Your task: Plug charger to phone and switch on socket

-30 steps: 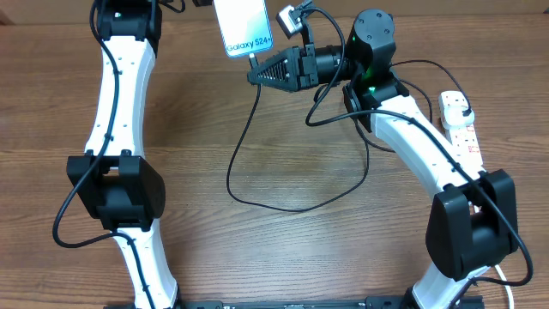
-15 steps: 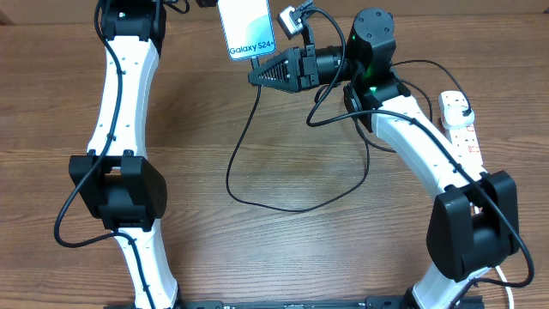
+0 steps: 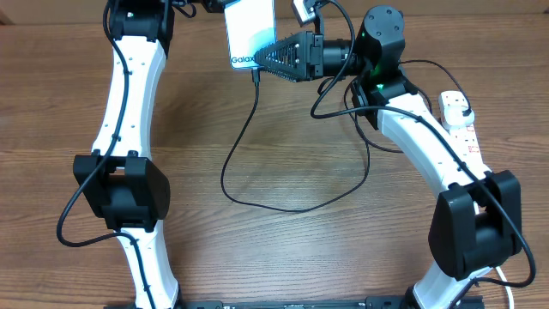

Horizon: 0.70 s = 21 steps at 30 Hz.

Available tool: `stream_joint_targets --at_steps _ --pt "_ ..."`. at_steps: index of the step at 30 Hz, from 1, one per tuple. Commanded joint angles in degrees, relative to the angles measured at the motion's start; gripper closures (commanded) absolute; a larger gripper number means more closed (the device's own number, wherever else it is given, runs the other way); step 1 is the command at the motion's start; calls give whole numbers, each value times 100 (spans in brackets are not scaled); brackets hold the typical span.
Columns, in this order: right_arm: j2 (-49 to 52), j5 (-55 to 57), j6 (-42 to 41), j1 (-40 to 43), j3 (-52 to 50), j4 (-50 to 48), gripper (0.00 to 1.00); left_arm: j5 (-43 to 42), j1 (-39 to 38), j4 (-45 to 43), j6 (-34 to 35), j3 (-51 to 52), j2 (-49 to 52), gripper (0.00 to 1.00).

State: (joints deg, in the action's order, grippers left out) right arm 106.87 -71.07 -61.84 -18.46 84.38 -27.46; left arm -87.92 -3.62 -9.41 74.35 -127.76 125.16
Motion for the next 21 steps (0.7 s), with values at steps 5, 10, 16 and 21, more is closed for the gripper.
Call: stream_joint_targets --at_steps 5,10,16,21 --pt "-131 361 61 192 90 424 0 -50 531 -20 -76 -85 -76 96" --pt "-131 667 621 533 87 1438 0 -31 706 -20 -44 -85 -76 96" --pt "-131 1416 2107 933 87 4103 0 72 728 20 -289 -85 -76 96" --pt "-131 2103 2931 1097 87 5556 0 107 608 1189 -1388 -83 -76 96"
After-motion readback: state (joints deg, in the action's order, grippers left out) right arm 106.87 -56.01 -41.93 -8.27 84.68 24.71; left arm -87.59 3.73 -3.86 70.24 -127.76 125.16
